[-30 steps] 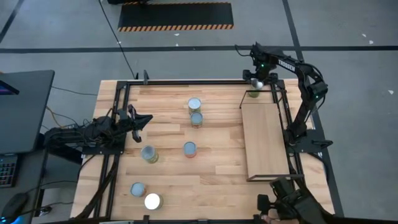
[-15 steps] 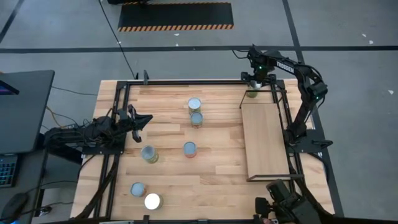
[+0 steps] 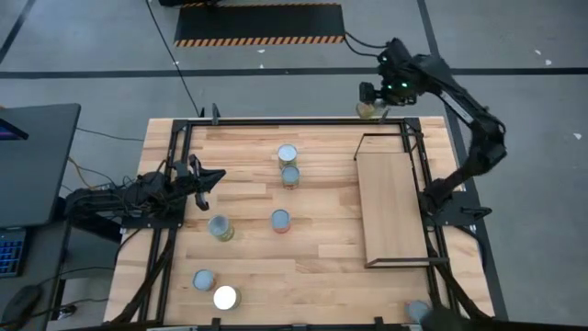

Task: Pick and place cans onto a shelf
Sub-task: Put the top large canned oranges on the shelf

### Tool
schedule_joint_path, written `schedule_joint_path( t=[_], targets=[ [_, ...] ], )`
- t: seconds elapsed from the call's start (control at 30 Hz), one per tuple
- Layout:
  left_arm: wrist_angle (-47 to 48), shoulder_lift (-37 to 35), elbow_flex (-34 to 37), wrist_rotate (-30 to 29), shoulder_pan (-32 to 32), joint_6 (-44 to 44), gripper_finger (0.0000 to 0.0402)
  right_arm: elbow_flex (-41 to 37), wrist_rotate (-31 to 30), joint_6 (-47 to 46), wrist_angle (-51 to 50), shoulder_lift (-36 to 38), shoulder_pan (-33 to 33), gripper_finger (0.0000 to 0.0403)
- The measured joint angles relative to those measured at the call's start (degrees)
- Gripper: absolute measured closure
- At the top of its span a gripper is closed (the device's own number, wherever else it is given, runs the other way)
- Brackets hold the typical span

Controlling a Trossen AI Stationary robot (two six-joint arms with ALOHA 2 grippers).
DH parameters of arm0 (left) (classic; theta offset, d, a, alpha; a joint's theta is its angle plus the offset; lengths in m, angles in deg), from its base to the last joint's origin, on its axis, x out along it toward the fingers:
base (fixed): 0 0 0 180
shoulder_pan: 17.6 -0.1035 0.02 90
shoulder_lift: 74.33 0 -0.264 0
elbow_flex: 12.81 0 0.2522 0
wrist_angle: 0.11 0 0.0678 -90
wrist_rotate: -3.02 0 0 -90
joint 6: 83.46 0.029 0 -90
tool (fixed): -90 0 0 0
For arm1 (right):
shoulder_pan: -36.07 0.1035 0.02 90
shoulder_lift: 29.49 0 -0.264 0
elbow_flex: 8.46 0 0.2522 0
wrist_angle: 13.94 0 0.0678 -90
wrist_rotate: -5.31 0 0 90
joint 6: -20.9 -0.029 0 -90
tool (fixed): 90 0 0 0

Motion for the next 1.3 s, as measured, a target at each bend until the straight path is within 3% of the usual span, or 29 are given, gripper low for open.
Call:
schedule_joint_path(
  t=[0.2,0.27,0.4,0.6,0.93,1.13,1.3],
  targets=[
    [0.0,0.0,0.0,0.0,0.0,0.0,0.0379,1.5,-0.3,-7.0,-14.7,10.2,9.1,0.0084],
    [0.0,0.0,0.0,0.0,0.0,0.0,0.0379,0.1,-1.8,-9.5,-15.1,13.9,12.0,0.0084],
    [0.0,0.0,0.0,0.0,0.0,0.0,0.0379,-5.4,-4.2,-15.6,-14.5,20.9,15.4,0.0084],
    [0.0,0.0,0.0,0.0,0.0,0.0,0.0379,-18.7,-6.4,-12.8,-14.9,27.7,15.5,0.0084],
    [0.0,0.0,0.0,0.0,0.0,0.0,0.0379,-39.0,-8.2,-11.5,-8.5,27.3,12.9,0.0084],
    [0.0,0.0,0.0,0.0,0.0,0.0,0.0379,-44.6,-8.6,-12.8,-2.8,25.8,10.4,0.0084],
    [0.0,0.0,0.0,0.0,0.0,0.0,0.0379,-45.9,-12.4,-12.5,-2.3,26.0,8.5,0.0083]
  ],
)
